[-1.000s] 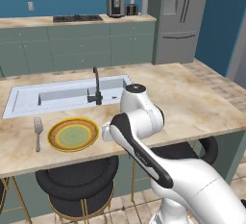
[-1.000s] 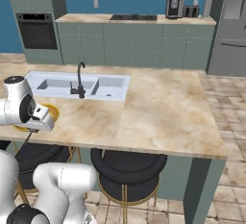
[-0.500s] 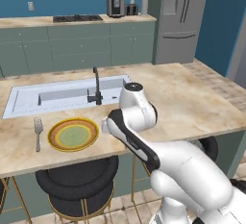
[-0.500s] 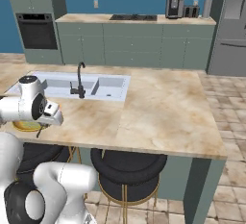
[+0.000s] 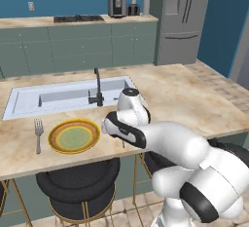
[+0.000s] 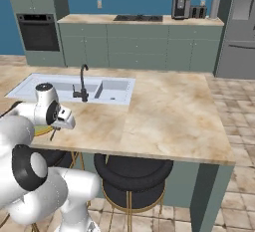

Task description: Take the fork and place it on the left side of the plate. Then take the spoon and place it on the right side of the plate. Make sure they're directly next to the plate.

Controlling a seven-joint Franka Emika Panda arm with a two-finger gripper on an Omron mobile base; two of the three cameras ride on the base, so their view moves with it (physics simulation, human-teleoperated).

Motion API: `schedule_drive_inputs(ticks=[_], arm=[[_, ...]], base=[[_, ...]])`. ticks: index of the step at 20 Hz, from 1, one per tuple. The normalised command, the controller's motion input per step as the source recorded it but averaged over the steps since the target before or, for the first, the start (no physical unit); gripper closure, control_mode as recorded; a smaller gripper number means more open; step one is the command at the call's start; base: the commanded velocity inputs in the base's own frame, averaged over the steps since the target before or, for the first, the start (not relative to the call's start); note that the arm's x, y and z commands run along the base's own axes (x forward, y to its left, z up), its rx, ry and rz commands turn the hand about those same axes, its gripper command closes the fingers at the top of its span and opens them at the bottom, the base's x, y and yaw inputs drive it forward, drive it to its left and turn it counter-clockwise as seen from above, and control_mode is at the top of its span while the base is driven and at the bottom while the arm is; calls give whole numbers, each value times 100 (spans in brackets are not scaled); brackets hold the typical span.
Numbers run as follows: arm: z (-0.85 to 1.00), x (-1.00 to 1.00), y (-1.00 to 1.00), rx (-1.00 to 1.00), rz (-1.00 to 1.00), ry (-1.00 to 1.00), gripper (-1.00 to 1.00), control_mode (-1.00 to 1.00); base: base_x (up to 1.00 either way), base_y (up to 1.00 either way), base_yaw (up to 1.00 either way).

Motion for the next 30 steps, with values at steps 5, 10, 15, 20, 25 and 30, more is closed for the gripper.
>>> schedule_drive_inputs(ticks=[5, 10, 15, 20, 25, 30], arm=[[-31, 39, 4, 0, 0, 0, 100, -100], [-6, 20, 18, 0, 0, 0, 100, -100], [-14, 19, 6, 0, 0, 0, 100, -100], [-22, 24, 1, 0, 0, 0, 100, -100], [-12, 29, 0, 0, 0, 0, 100, -100], [-8, 32, 2, 0, 0, 0, 100, -100]], base=[[0, 0, 0], [0, 0, 0], [0, 0, 0], [0, 0, 0], [0, 0, 0], [0, 0, 0]])
